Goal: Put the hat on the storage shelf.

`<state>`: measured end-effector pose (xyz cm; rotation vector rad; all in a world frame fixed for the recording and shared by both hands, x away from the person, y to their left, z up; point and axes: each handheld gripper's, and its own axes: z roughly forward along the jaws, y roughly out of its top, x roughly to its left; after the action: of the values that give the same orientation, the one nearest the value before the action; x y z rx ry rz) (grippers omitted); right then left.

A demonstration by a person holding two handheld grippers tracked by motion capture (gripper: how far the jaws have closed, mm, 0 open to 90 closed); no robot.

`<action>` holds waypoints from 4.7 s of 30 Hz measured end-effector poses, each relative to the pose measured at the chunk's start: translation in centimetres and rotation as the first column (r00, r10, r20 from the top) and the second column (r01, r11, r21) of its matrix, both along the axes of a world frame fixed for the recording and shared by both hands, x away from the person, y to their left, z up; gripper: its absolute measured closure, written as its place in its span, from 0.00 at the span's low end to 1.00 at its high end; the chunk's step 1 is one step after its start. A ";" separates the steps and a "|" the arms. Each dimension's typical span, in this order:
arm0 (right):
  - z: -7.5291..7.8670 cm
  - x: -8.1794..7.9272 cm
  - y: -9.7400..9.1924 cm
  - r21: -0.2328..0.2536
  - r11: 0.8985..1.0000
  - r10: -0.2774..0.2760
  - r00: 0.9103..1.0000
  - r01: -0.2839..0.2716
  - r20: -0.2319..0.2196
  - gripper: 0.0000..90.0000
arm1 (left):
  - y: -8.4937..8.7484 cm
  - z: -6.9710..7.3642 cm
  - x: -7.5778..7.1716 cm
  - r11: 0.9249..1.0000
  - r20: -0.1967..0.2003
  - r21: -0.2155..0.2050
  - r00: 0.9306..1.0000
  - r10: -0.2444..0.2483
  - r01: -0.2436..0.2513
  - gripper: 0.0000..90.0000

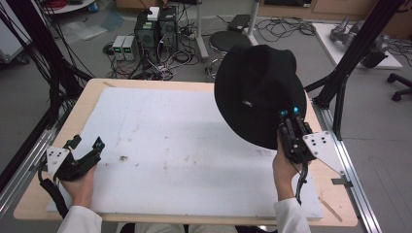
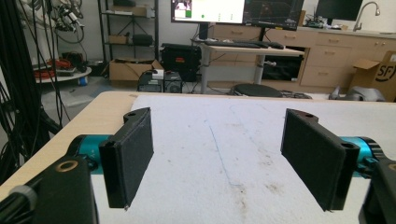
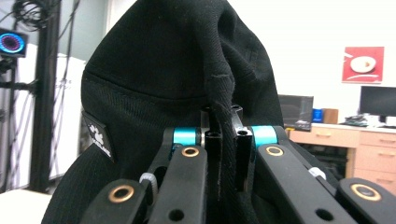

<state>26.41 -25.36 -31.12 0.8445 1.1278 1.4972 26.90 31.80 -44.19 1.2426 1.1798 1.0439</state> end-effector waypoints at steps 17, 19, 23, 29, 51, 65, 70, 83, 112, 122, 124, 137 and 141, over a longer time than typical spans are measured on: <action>1.1 2.3 -1.4 0.018 0.992 -0.127 0.992 0.127 0.011 0.98 | -0.5 -0.1 0.6 1.000 -0.005 -0.009 1.000 -0.023 0.023 0.28; 1.4 2.9 -1.6 0.018 0.990 -0.142 0.990 0.142 0.001 0.98 | -0.5 -0.1 0.6 1.000 -0.006 -0.008 1.000 -0.024 0.024 0.28; 2.0 4.1 -1.8 0.013 0.985 -0.169 0.985 0.169 -0.025 0.98 | -0.5 -0.1 0.6 1.000 -0.004 -0.012 1.000 -0.022 0.022 0.28; 3.3 6.1 -2.3 0.012 0.980 -0.197 0.979 0.198 -0.048 0.98 | -0.4 0.0 0.6 1.000 -0.007 -0.014 1.000 -0.021 0.021 0.28; 5.9 12.9 -2.7 0.032 0.970 -0.233 0.959 0.241 -0.159 0.98 | -0.5 0.0 0.2 1.000 0.002 -0.016 1.000 -0.024 0.024 0.29; 4.9 14.8 -3.2 0.055 0.966 -0.234 0.943 0.254 -0.237 0.97 | -0.4 0.0 0.1 1.000 0.002 -0.015 1.000 -0.022 0.022 0.29; 4.5 15.3 -3.1 0.056 0.967 -0.226 0.939 0.248 -0.260 0.97 | -0.5 0.0 0.2 1.000 0.001 -0.013 1.000 -0.024 0.024 0.29; 3.5 16.2 -2.6 0.032 0.971 -0.215 0.921 0.238 -0.326 0.97 | -0.4 0.0 0.0 1.000 0.000 -0.012 1.000 -0.024 0.024 0.29; 1.8 16.8 -2.7 0.030 0.973 -0.200 0.897 0.230 -0.394 0.95 | -0.5 0.0 0.0 1.000 0.000 -0.011 1.000 -0.026 0.026 0.29; 1.5 16.7 -2.6 0.041 0.971 -0.200 0.896 0.234 -0.396 0.91 | -0.6 0.0 0.1 1.000 0.000 -0.009 1.000 -0.028 0.028 0.29; 1.5 16.7 -2.7 0.045 0.968 -0.212 0.896 0.248 -0.391 0.84 | -0.6 0.0 0.1 1.000 0.000 -0.009 1.000 -0.028 0.028 0.29; 1.8 16.2 -3.3 0.098 0.950 -0.237 0.888 0.297 -0.394 0.41 | -0.7 0.0 0.1 0.999 -0.005 -0.006 0.999 -0.031 0.031 0.29; 2.0 15.9 -3.1 0.096 0.945 -0.255 0.887 0.313 -0.385 0.33 | -0.7 0.0 0.1 0.999 -0.005 -0.007 0.999 -0.032 0.032 0.29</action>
<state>42.27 -28.50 -29.12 1.3838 1.1029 1.2184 27.03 31.10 -44.20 1.2555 1.1629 1.0131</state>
